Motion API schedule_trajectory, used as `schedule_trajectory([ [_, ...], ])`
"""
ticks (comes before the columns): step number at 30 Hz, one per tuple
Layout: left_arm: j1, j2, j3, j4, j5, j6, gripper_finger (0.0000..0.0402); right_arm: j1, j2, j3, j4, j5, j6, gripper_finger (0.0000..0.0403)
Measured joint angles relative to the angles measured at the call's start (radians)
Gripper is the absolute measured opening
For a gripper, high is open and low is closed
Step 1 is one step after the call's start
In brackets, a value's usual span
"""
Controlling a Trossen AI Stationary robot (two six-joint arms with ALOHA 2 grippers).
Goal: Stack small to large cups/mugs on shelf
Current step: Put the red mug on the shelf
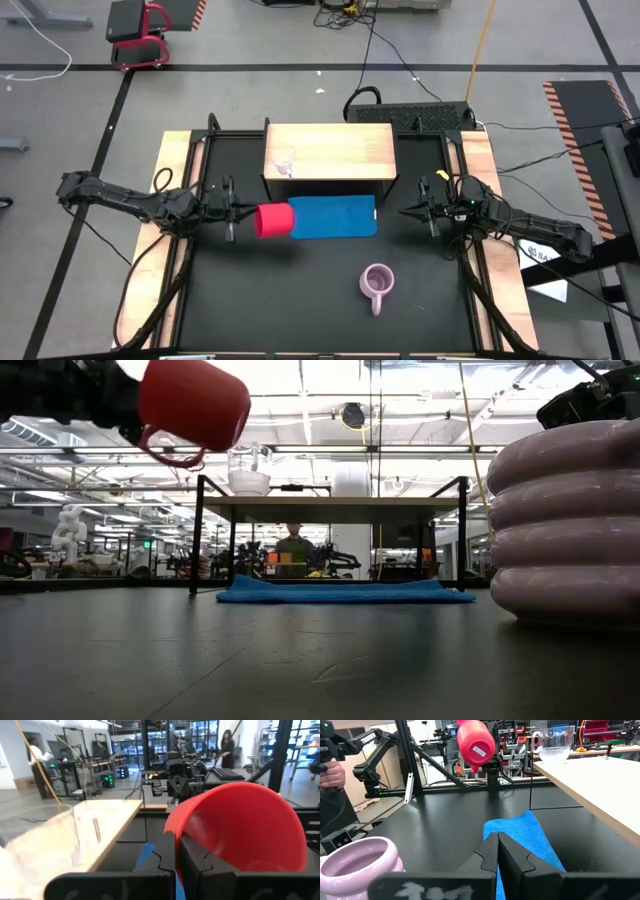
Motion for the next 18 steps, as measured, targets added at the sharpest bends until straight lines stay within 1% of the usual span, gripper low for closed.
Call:
schedule_trajectory([
  [6,0.052,0.083,0.09,0.018,0.028,0.025,0.0004,0.0,0.0,0.0,0.007,0.0,0.0,0.0],
  [9,0.077,0.133,0.148,0.017,0.067,0.07,0.0004,0.0,0.0,0.0,0.008,0.0,0.0,0.0],
  [12,0.106,0.19,0.216,0.016,0.097,0.078,0.0004,0.0,0.0,0.0,0.008,0.0,0.0,0.0],
  [18,0.187,0.316,0.362,-0.052,0.126,0.08,0.0004,0.0,0.0,0.0,0.009,0.0,0.0,0.0],
])
